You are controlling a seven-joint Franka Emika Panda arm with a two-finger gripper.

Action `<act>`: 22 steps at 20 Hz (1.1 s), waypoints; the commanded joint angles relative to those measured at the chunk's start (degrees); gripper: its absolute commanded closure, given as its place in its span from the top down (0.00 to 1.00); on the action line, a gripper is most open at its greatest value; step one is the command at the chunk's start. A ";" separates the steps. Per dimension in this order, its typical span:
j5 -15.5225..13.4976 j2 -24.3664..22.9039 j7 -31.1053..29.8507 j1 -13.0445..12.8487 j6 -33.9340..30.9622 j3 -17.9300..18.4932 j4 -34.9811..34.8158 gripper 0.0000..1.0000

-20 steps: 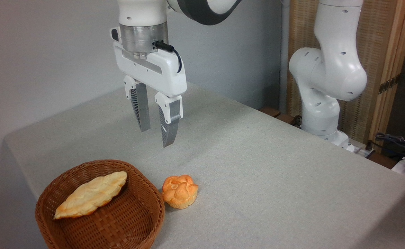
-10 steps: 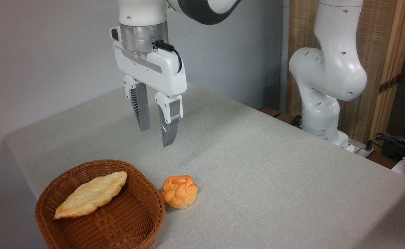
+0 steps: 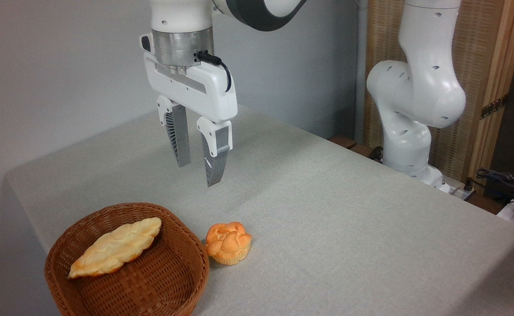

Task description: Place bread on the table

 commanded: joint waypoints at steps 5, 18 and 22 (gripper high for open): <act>-0.73 -0.12 -0.38 0.14 -2.24 0.37 1.16 1.00; -5.30 8.04 -1.00 0.05 15.93 -0.15 1.16 1.00; -5.12 12.44 -0.91 -0.47 24.20 -0.59 1.16 1.00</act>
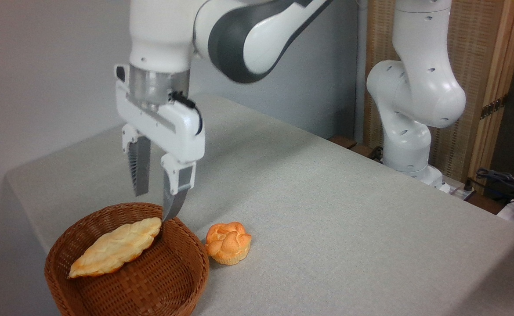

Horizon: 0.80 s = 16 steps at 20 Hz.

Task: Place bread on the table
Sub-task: 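Lower the open gripper down onto the flat bread in the basket, then close the gripper on the flat bread's edge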

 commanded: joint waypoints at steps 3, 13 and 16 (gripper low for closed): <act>-0.70 6.60 -0.90 -0.47 7.99 -1.95 1.41 1.00; -1.22 14.34 -1.87 -0.47 14.94 -4.59 3.96 1.00; -0.87 14.70 -1.35 -0.39 15.03 -4.51 3.87 1.00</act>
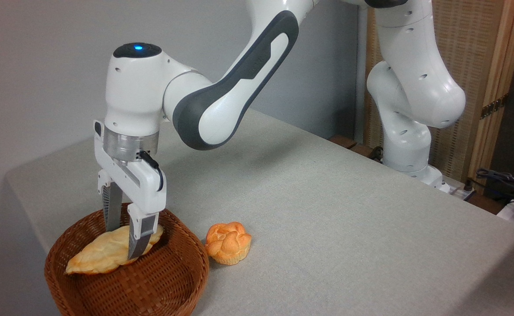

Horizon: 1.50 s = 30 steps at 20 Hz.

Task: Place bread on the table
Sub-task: 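Close the gripper on the flat bread's edge, then lift the bread out of the basket and carry it beside the bun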

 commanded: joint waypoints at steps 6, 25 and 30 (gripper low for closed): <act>1.83 0.59 -0.25 0.29 1.15 0.42 1.05 0.50; 1.83 -8.72 -0.69 0.82 -5.95 1.74 0.53 0.51; 1.74 -14.08 -0.33 0.82 -17.63 2.01 0.08 0.51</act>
